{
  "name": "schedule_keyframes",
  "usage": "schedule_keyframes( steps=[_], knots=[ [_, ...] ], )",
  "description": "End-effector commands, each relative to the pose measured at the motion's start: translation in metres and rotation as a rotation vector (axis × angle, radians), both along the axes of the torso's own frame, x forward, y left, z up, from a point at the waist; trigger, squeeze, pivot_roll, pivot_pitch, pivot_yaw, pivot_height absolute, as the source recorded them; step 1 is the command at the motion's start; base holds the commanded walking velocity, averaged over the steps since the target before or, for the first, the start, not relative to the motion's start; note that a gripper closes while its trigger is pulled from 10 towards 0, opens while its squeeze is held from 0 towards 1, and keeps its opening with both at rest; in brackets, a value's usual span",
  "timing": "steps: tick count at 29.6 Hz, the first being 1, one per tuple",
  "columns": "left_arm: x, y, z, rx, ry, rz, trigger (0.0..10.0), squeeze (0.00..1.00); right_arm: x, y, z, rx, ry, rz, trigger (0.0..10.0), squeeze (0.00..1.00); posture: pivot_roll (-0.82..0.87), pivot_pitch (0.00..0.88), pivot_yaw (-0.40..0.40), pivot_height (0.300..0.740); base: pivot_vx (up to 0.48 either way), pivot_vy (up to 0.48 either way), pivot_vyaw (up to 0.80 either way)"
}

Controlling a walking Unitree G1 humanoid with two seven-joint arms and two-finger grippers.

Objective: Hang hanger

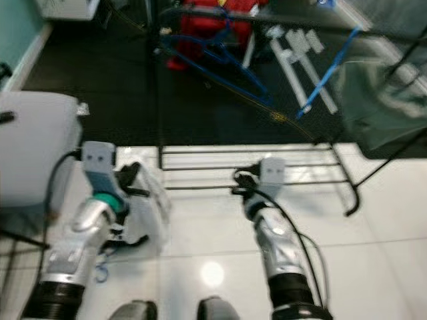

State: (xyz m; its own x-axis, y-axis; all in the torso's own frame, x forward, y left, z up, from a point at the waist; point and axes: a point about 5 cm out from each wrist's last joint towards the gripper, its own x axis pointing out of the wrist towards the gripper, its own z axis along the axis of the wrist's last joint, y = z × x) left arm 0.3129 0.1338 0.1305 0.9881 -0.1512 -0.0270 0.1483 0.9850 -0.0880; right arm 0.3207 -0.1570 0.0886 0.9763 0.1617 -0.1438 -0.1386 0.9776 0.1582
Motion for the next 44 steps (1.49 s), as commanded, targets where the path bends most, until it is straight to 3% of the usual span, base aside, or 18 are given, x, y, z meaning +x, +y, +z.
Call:
schedule_keyframes(
  steps=[1,12,44],
  knots=[
    [-0.0018,-0.0056,-0.0001,-0.017,-0.007,-0.015,10.0,0.00,-0.0043,-0.0087,-0.0095,0.019,0.044,-0.033,10.0,0.00,-0.03,0.103,-0.011,0.740,0.341,0.000,0.00],
    [-0.0010,-0.0054,0.0006,-0.018,-0.007,-0.013,10.0,0.00,-0.0054,-0.0087,-0.0109,0.037,0.052,-0.022,10.0,0.00,-0.03,0.107,-0.012,0.740,0.337,0.000,0.00],
    [-0.0013,-0.0036,-0.0060,-0.005,0.042,0.020,10.0,0.00,-0.0080,-0.0075,-0.0122,0.036,0.063,-0.005,10.0,0.00,-0.04,0.121,-0.012,0.740,0.000,0.000,0.00]
  ],
)
